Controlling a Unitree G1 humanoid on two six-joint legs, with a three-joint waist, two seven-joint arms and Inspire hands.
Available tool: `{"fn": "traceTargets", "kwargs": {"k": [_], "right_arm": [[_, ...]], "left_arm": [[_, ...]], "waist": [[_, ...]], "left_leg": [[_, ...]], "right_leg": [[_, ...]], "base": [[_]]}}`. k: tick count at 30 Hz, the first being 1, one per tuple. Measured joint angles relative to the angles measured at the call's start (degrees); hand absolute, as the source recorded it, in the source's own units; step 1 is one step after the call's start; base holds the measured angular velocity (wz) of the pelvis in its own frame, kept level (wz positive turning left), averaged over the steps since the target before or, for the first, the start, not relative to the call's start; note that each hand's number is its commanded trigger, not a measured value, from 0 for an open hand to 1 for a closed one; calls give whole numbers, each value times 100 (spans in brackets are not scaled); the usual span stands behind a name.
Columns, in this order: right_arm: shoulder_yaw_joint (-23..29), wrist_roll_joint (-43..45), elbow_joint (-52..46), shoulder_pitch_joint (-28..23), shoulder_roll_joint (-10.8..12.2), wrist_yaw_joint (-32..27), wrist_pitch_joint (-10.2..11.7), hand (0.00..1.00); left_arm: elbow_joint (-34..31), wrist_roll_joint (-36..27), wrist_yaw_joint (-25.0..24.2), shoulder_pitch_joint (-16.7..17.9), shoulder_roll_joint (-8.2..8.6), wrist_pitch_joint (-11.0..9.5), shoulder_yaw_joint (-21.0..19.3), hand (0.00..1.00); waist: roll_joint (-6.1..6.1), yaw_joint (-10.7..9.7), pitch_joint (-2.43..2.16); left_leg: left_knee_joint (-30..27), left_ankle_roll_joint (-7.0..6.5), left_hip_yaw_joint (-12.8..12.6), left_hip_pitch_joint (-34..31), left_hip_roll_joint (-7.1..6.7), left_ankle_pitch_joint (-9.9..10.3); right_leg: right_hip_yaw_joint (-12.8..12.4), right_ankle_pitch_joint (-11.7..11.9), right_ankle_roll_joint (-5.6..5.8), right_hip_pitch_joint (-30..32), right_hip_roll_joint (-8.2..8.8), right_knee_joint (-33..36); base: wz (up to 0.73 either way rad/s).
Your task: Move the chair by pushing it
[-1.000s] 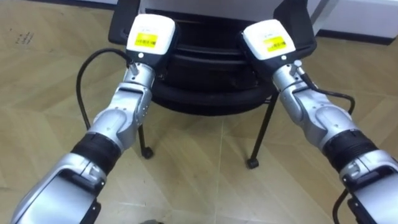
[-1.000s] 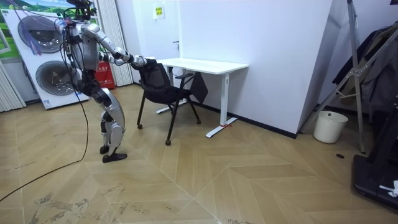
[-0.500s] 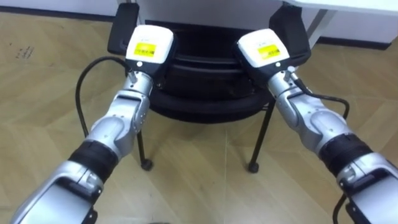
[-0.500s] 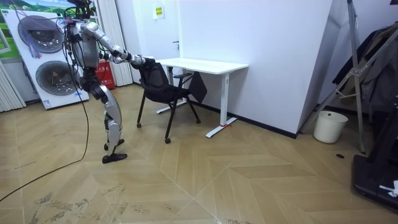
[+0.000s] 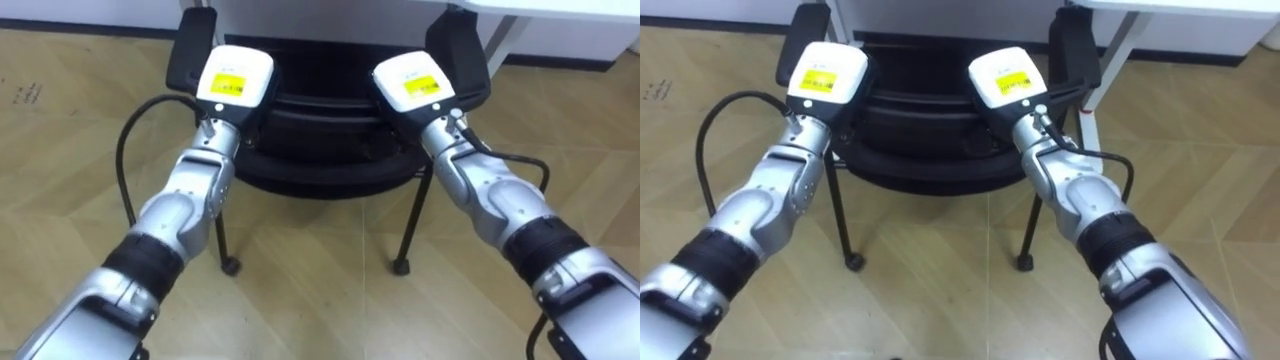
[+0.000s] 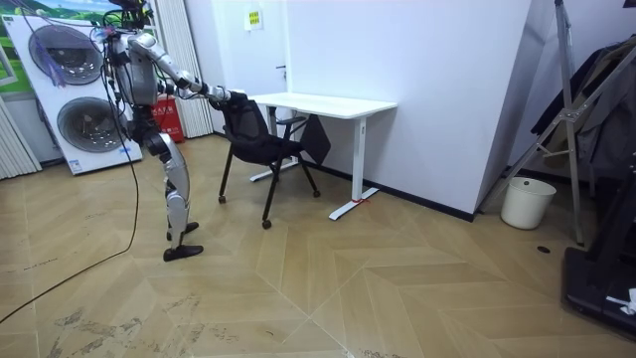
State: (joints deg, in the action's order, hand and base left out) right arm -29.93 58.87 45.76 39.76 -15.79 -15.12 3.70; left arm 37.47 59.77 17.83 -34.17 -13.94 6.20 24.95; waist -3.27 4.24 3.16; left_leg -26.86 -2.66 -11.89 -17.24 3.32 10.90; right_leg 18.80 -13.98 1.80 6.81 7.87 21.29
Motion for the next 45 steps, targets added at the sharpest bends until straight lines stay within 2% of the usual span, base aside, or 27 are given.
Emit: {"fn": "traceTargets", "kwargs": {"k": [4, 5, 6, 8, 9, 12, 14, 15, 19, 21, 25, 26, 28, 30, 31, 32, 33, 34, 35, 36, 38, 39, 41, 42, 43, 44, 45], "right_arm": [[-4, 5, -98, -74, -16, 82, 2, 100], [-4, 6, -130, -135, -29, 85, 2, 49], [-4, 9, -163, -163, -41, 82, 1, 4], [-3, 17, -321, -191, -95, 177, 0, 0], [-1, 17, -369, -193, -116, 238, -2, 0], [176, -17, -501, -211, -108, 593, -19, 0], [560, -223, -622, -330, -6, 832, -50, 0], [756, -401, -622, -393, 20, 847, -92, 0], [920, -570, -562, -394, -5, 978, -223, 0], [940, -578, -569, -394, -129, 1072, -171, 0], [1689, -475, -596, -319, -498, 1328, 20, 0], [1956, -467, -595, -161, -671, 1334, -38, 0], [2426, -528, -465, 271, -988, 1262, -157, 0], [2820, -675, -351, 755, -1480, 1088, -487, 0], [2840, -949, -339, 1123, -1737, 902, -633, 0], [2773, -1292, -335, 1496, -1838, 680, -629, 0], [2733, -1423, -336, 1673, -1846, 575, -614, 0], [2657, -1637, -402, 1908, -1904, 434, -582, 0], [2658, -1818, -646, 1987, -1969, 387, -573, 0], [2659, -1889, -776, 1987, -2015, 353, -575, 0], [2655, -2291, -920, 1992, -2387, 258, -553, 0], [2657, -2387, -921, 1991, -2525, 252, -586, 0], [2677, -2629, -940, 1979, -3206, 252, -636, 0], [2686, -2755, -983, 1978, -3594, 233, -626, 0], [2700, -2758, -998, 1977, -3762, 206, -627, 0], [2798, -2824, -1088, 1955, -4048, 147, -624, 0], [2893, -2894, -1135, 1943, -4152, 93, -607, 0]], "left_arm": [[-65, -7, -59, 118, 7, 24, 0, 100], [-82, -9, -67, 148, 13, 25, 9, 100], [-104, -8, -67, 170, 13, 24, 10, 92], [-245, -3, -90, 252, 5, 86, 9, 46], [-284, 3, -115, 268, 7, 98, 9, 0], [-324, 101, -312, 303, 55, 176, 8, 0], [-324, 107, -572, 306, 138, 338, -2, 0], [-324, 109, -707, 310, 163, 361, -3, 0], [-345, 108, -831, 302, 198, 223, -42, 0], [-559, 106, -856, 302, 60, 49, -42, 0], [-1003, 109, -1264, 261, -447, -165, -121, 0], [-1085, 103, -1419, 215, -654, -292, -120, 0], [-1088, 28, -1563, -3, -864, -468, -120, 0], [-1150, -238, -1543, -619, -1046, -545, -146, 0], [-1118, -486, -1369, -1219, -1085, -503, -458, 0], [-911, -846, -956, -1861, -1120, -400, -845, 0], [-798, -984, -723, -2177, -1186, -369, -1000, 0], [-696, -1086, -371, -2700, -1359, -358, -1217, 0], [-740, -1108, -77, -2994, -1593, -384, -1380, 0], [-792, -1153, 57, -3058, -1694, -390, -1455, 0], [-936, -1307, 530, -3075, -2046, -446, -1600, 0], [-935, -1306, 589, -3075, -2129, -468, -1598, 0], [-936, -1305, 699, -3062, -2537, -518, -1594, 0], [-936, -1310, 715, -3052, -2842, -531, -1595, 0], [-933, -1314, 743, -3050, -2993, -521, -1596, 0], [-956, -1410, 818, -3018, -3305, -537, -1667, 0], [-1008, -1478, 846, -2972, -3455, -544, -1766, 0]], "waist": [[54, -80, -34], [62, -96, -39], [66, -93, -42], [84, -130, -58], [90, -150, -62], [101, -260, -87], [102, -331, -99], [126, -347, -164], [232, -346, -244], [234, -286, -247], [245, -278, -254], [254, -247, -256], [316, -194, -249], [347, -67, -246], [379, -95, -238], [399, -178, -247], [409, -255, -254], [418, -354, -266], [438, -391, -294], [461, -389, -320], [534, -403, -374], [542, -407, -382], [529, -425, -388], [517, -442, -388], [512, -466, -387], [499, -509, -391], [496, -536, -393]], "left_leg": [[197, -72, 21, 146, -80, -48], [300, -90, 16, 223, -114, -62], [347, -93, 13, 252, -124, -64], [367, -98, 12, 260, -139, -69], [367, -99, 23, 261, -144, -70], [439, -115, 107, 344, -187, -97], [465, -116, 111, 495, -202, -100], [470, -116, 109, 510, -202, -100], [636, -123, 105, 683, -236, -104], [718, -139, 76, 766, -246, -117], [732, -142, 46, 869, -248, -141], [732, -142, 4, 872, -245, -140], [732, -142, -44, 872, -210, -140], [729, -142, -61, 864, -195, -141], [738, -147, -57, 864, -181, -143], [750, -150, -65, 873, -176, -145], [766, -151, -65, 877, -175, -145], [857, -155, -90, 929, -187, -160], [985, -150, -205, 1005, -189, -192], [1032, -150, -234, 1032, -195, -195], [1166, -135, -373, 1194, -211, -221], [1169, -129, -385, 1204, -208, -224], [1207, -109, -420, 1212, -203, -237], [1214, -104, -449, 1194, -195, -240], [1214, -102, -450, 1192, -191, -240], [1217, -98, -476, 1193, -168, -238], [1217, -95, -501, 1193, -149, -236]], "right_leg": [[-3, 49, 49, -143, 6, -176], [-4, 58, 63, -191, 21, -219], [-10, 70, 68, -210, 21, -248], [-22, 85, 78, -215, 29, -273], [-37, 91, 84, -222, 27, -284], [-152, 180, 114, -389, -18, -523], [-195, 257, 138, -541, -34, -683], [-230, 322, 147, -624, -81, -793], [-318, 422, 174, -742, -95, -930], [-367, 424, 176, -792, -93, -965], [-456, 447, 181, -881, -105, -986], [-465, 468, 189, -883, -109, -1026], [-488, 553, 177, -877, -146, -1094], [-503, 595, 180, -882, -168, -1180], [-525, 627, 176, -875, -188, -1210], [-522, 633, 175, -872, -189, -1216], [-522, 638, 175, -867, -190, -1207], [-601, 639, 174, -823, -188, -1147], [-729, 656, 171, -789, -186, -1129], [-766, 664, 174, -791, -185, -1131], [-766, 669, 176, -803, -158, -1107], [-766, 668, 177, -788, -158, -1071], [-758, 667, 178, -736, -169, -1042], [-761, 667, 177, -697, -177, -1044], [-763, 667, 177, -694, -180, -1050], [-765, 667, 177, -683, -186, -1053], [-769, 667, 177, -675, -189, -1057]], "base": [[6], [4], [0], [0], [9], [6], [-7], [-12], [-14], [0], [-5], [-19], [-20], [-6], [0], [0], [-17], [-33], [-42], [-49], [-37], [-20], [-15], [-14], [-10], [-6], [-13]]}}
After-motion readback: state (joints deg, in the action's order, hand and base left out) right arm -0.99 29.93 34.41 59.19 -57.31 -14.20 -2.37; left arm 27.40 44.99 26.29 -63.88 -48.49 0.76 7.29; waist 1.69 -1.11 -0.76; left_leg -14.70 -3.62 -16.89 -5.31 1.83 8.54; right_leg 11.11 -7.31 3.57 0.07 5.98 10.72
